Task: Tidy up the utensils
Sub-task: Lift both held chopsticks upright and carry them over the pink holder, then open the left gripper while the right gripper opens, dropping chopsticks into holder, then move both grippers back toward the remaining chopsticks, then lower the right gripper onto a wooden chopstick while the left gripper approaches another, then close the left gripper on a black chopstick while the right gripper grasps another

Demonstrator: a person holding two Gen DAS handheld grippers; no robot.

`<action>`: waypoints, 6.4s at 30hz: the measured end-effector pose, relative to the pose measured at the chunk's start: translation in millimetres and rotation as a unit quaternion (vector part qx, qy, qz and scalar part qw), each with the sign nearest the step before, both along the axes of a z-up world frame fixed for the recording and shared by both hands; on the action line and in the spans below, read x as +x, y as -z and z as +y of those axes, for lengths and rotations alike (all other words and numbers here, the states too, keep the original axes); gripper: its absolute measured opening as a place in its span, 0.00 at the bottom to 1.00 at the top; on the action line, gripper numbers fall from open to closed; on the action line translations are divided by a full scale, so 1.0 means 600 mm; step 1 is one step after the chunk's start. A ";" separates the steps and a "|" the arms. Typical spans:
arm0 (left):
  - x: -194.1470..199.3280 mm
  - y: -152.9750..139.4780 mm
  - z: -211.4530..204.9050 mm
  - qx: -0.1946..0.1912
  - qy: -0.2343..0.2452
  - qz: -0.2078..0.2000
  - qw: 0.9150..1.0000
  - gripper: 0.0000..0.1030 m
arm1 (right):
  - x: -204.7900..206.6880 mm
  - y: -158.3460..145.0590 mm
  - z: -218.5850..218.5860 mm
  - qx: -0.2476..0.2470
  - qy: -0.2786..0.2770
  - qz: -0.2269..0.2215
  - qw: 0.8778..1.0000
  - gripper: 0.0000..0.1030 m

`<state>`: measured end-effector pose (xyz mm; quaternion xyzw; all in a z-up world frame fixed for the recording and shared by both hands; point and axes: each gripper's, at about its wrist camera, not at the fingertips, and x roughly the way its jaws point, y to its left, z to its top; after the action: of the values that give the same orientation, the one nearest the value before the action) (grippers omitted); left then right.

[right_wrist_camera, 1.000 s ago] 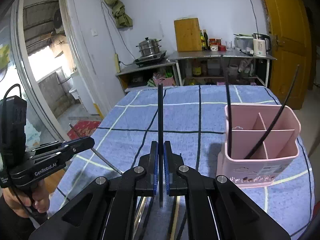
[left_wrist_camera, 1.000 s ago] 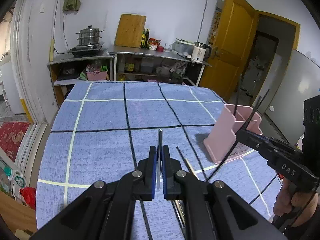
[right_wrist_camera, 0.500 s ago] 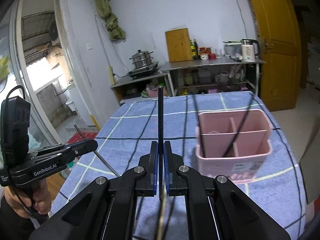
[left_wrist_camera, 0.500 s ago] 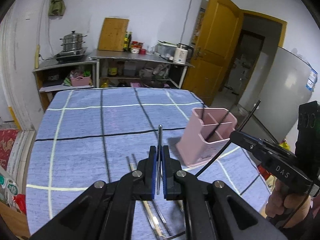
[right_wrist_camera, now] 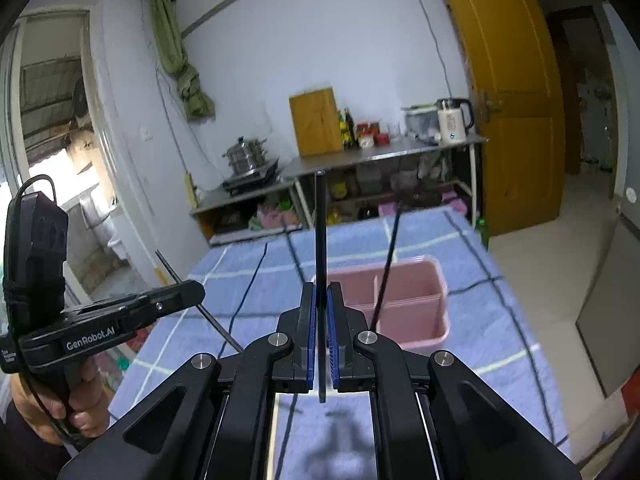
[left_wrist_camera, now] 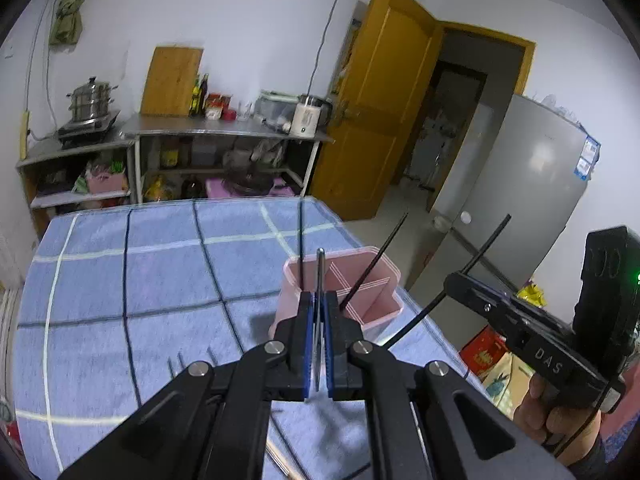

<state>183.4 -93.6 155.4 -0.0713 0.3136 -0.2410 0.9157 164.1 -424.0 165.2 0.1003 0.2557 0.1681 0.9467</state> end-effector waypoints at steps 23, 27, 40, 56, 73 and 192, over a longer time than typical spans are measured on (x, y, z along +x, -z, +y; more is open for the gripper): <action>0.113 0.046 -0.068 0.013 0.007 0.022 1.000 0.05 | 0.107 0.041 -0.019 0.003 0.025 0.016 1.000 0.05; 0.120 0.076 -0.068 0.018 0.007 0.037 0.999 0.05 | 0.118 0.073 -0.019 0.001 0.024 0.037 0.999 0.05; 0.123 0.105 -0.067 0.025 0.008 0.043 0.999 0.06 | 0.132 0.115 -0.016 -0.004 0.026 0.065 0.998 0.05; 0.043 0.056 0.013 0.002 -0.025 -0.018 1.000 0.22 | 0.052 0.079 -0.024 -0.002 0.046 0.027 0.999 0.18; -0.080 0.098 0.125 0.024 -0.100 -0.036 0.994 0.22 | -0.056 0.086 0.045 -0.031 -0.018 0.011 0.999 0.18; 0.090 0.329 0.243 0.017 -0.147 0.162 0.976 0.15 | 0.165 0.344 0.319 -0.135 -0.133 0.172 0.967 0.18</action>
<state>237.1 51.9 -42.0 -0.1390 0.4480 -0.0841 0.8791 262.8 -232.4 -40.9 -0.0362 0.4465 0.2362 0.8623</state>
